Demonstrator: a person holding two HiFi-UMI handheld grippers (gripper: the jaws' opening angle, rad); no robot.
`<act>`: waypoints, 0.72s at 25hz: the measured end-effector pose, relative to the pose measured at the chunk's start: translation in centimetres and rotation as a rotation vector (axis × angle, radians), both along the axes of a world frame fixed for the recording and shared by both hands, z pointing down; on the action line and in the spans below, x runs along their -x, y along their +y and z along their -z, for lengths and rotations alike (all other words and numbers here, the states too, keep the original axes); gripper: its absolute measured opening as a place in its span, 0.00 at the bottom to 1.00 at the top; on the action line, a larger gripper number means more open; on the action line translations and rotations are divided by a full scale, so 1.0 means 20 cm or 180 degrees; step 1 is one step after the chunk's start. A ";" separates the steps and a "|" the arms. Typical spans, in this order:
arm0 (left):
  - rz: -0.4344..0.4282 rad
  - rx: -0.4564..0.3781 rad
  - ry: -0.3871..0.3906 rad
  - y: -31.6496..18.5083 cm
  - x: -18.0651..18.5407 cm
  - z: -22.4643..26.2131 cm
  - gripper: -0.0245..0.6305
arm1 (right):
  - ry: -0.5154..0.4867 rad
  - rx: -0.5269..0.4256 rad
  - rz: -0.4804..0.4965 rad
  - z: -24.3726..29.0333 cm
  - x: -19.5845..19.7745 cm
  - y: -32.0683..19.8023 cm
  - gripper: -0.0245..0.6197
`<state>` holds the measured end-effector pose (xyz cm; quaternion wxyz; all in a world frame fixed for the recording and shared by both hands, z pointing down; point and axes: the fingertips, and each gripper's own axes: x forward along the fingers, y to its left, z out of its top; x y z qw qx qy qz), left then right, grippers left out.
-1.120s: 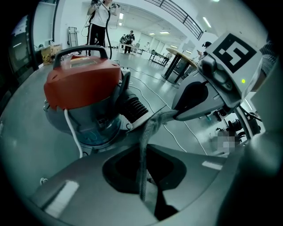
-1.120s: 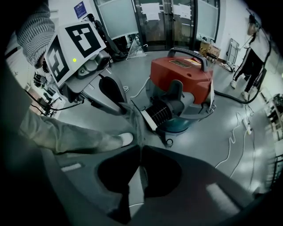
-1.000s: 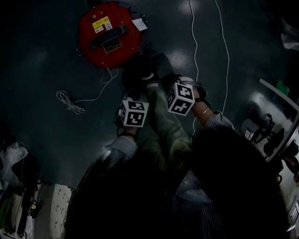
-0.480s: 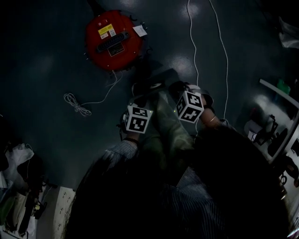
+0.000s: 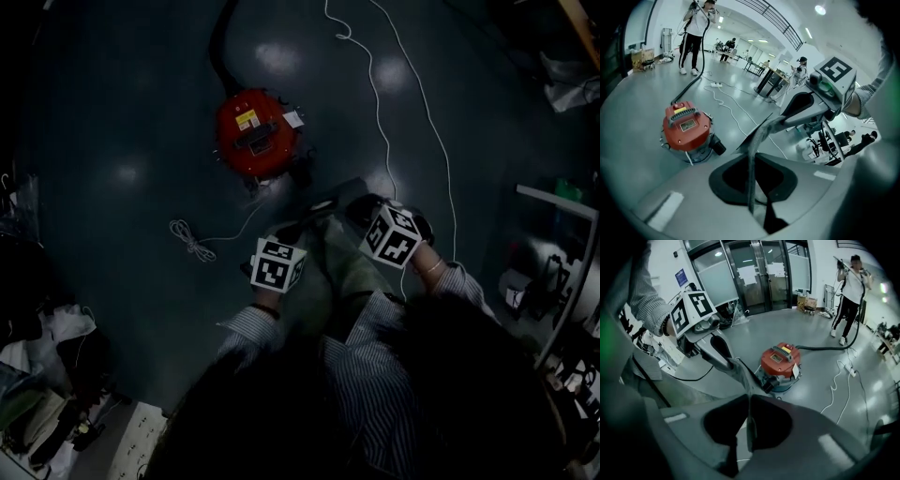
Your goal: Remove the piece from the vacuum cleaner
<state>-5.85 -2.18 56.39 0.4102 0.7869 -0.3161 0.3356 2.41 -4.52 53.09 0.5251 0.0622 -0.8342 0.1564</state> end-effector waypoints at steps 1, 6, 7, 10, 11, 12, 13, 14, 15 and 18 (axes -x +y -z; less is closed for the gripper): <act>0.0004 -0.0014 0.0011 -0.01 0.01 0.09 0.07 | -0.0039 0.0003 -0.0033 0.09 0.01 0.00 0.08; -0.0024 -0.0177 0.0118 -0.06 0.01 0.51 0.07 | -0.0240 -0.0014 -0.0269 0.48 0.02 -0.03 0.08; -0.0052 -0.0226 0.0146 -0.07 0.02 0.58 0.07 | -0.0291 -0.0023 -0.0318 0.55 0.03 -0.03 0.08; -0.0112 -0.0335 0.0260 -0.10 0.05 0.78 0.07 | -0.0421 -0.0122 -0.0388 0.75 0.06 -0.06 0.08; -0.0118 -0.0372 0.0296 -0.11 0.06 0.84 0.07 | -0.0455 -0.0183 -0.0398 0.80 0.06 -0.08 0.08; -0.0112 -0.0414 0.0327 -0.13 0.06 0.89 0.07 | -0.0489 -0.0251 -0.0412 0.85 0.07 -0.09 0.08; -0.0093 -0.0459 0.0353 -0.14 0.07 0.94 0.07 | -0.0526 -0.0316 -0.0434 0.90 0.08 -0.11 0.08; -0.0061 -0.0506 0.0376 -0.16 0.08 0.98 0.07 | -0.0568 -0.0375 -0.0461 0.95 0.09 -0.12 0.08; -0.0019 -0.0556 0.0396 -0.17 0.09 1.02 0.07 | -0.0616 -0.0429 -0.0491 0.99 0.10 -0.13 0.08; 0.0099 -0.0661 0.0446 -0.21 0.11 1.12 0.07 | -0.0792 -0.0560 -0.0606 1.10 0.13 -0.18 0.08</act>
